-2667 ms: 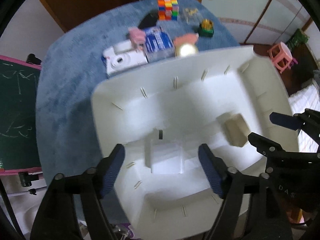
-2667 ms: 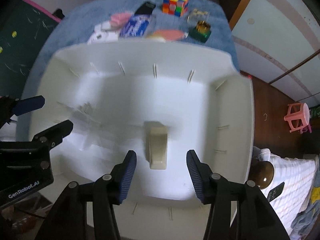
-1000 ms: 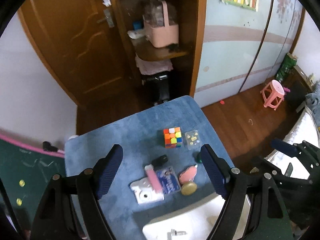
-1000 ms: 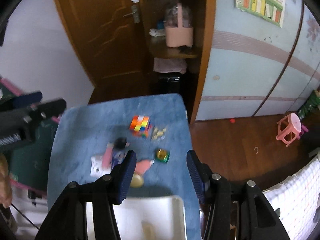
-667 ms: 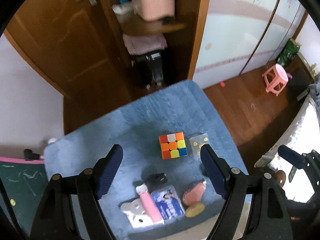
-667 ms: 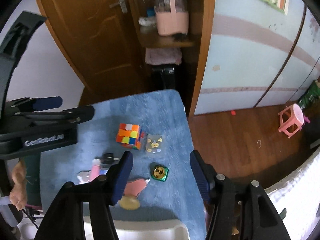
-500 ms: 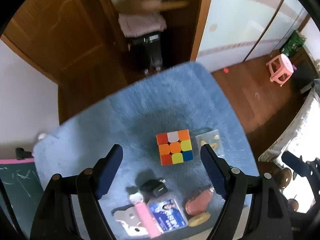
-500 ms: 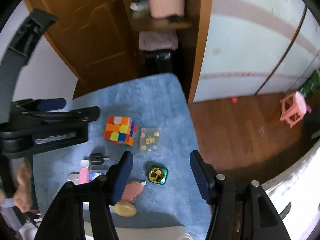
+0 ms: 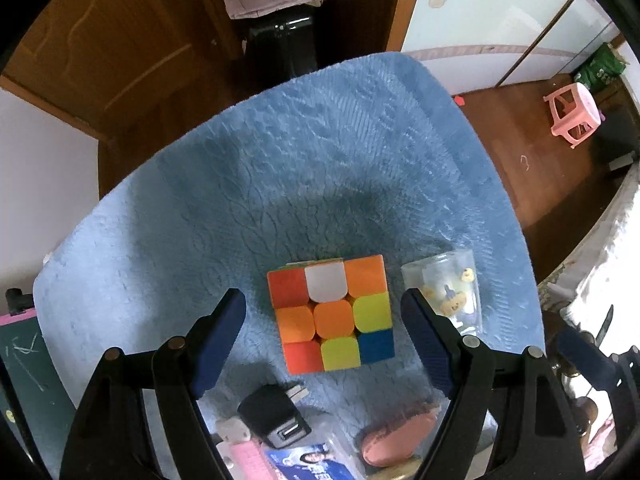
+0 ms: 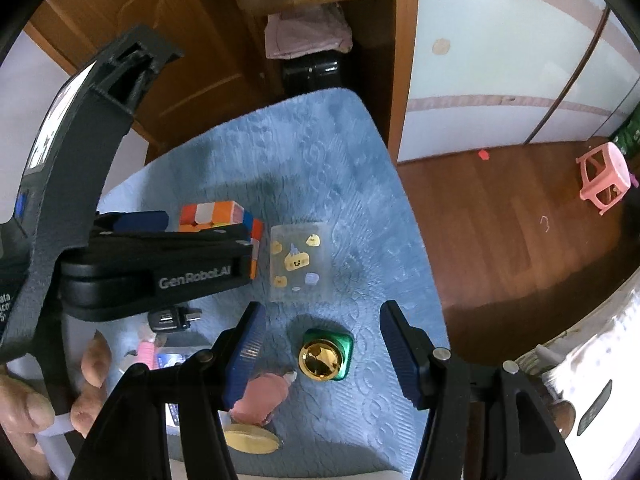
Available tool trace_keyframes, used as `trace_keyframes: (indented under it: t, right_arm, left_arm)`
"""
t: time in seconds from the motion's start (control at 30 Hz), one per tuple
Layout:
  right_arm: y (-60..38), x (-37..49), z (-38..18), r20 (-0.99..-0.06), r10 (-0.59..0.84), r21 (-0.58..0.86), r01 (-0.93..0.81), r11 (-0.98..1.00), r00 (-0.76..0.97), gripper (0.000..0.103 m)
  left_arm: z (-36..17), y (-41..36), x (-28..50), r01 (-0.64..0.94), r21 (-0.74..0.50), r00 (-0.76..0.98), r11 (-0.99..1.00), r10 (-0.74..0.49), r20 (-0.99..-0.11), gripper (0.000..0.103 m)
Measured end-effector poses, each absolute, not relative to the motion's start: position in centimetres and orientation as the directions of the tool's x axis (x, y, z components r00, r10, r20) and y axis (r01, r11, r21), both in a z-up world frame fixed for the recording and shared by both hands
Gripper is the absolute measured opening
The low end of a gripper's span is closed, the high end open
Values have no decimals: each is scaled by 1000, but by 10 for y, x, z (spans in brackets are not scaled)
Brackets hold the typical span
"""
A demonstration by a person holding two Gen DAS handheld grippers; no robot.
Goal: Organize rigid objects
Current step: 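Grasp the Rubik's cube with the left tool while the right tool grasps the clear box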
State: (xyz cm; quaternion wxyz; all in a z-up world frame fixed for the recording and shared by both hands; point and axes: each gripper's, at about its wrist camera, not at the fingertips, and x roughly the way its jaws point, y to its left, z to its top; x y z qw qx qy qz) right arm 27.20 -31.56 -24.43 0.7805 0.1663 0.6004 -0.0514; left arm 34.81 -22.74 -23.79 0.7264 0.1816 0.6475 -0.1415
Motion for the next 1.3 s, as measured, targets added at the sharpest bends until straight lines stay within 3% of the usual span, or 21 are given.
trace_keyframes:
  t: [0.33, 0.57, 0.8, 0.9, 1.3]
  right_arm:
    - [-298, 296, -272, -962, 126, 193, 274, 942, 242, 60]
    - [-286, 310, -292, -974, 93, 149, 274, 950, 206, 60]
    - [-287, 316, -310, -975, 123, 176, 309, 935, 185, 60]
    - [-288, 315, -314, -977, 111, 163, 309, 937, 180, 51]
    - [-314, 296, -289, -954, 177, 255, 342, 905, 242, 50]
  left_arm:
    - [-250, -211, 357, 379, -3, 80, 925, -36, -996, 79]
    - [-247, -210, 357, 379, -77, 57, 922, -106, -993, 62]
    - [-253, -205, 365, 364, -107, 35, 925, -128, -991, 62]
    - [-256, -204, 365, 347, -120, 25, 930, -137, -990, 62]
    - [-250, -208, 352, 330, -34, 97, 944, -70, -993, 60]
